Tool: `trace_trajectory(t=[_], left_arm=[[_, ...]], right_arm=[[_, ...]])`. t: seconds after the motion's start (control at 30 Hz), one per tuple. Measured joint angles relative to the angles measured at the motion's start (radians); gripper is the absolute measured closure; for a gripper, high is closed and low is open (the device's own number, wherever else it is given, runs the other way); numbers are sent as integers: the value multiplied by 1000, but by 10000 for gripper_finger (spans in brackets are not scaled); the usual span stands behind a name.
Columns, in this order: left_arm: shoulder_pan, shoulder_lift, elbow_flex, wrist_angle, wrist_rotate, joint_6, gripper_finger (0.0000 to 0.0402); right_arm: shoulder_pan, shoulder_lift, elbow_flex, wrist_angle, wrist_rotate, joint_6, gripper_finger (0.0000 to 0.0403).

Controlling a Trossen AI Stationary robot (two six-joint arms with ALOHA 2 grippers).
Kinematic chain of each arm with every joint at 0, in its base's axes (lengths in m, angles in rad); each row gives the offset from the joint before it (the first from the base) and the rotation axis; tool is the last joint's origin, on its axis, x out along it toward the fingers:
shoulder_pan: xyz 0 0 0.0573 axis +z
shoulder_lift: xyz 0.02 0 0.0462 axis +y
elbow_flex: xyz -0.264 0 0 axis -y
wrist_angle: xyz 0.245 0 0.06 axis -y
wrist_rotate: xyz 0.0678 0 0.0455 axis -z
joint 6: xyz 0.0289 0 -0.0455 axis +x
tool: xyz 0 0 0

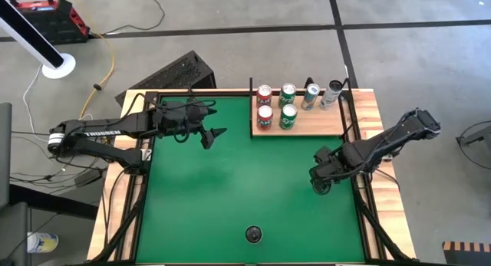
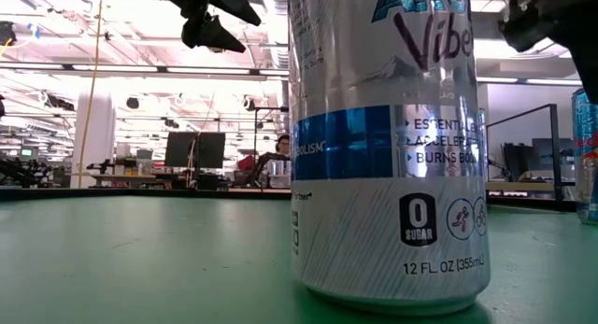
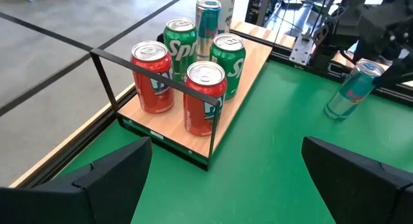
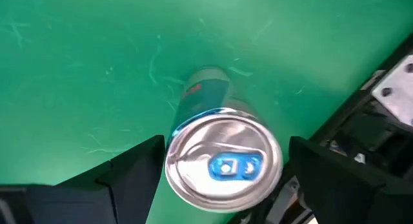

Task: Place canned beverage on shelf
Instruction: Put the blue soda can on the shelf aligned with the other blue soda can

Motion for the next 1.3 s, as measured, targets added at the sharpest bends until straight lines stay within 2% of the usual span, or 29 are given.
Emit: trace_trajectory(t=[0.27,0.57,0.77,1.03,1.3], left_arm=[[0,0,0,0,-20,-3,17],[0,0,0,0,-27,-3,17],[0,0,0,0,-29,-3,17],[0,0,0,0,-47,-2,17],[0,0,0,0,-55,-19,17]], right_arm=[[1,1,-31,21,-3,-6,56],[-20,1,-30,25,-42,-66,137],[-54,2,19,-11,-66,-150,137],[-192,1,171,-141,-37,-371,137],[-440,3,297,-201,51,-716,137]])
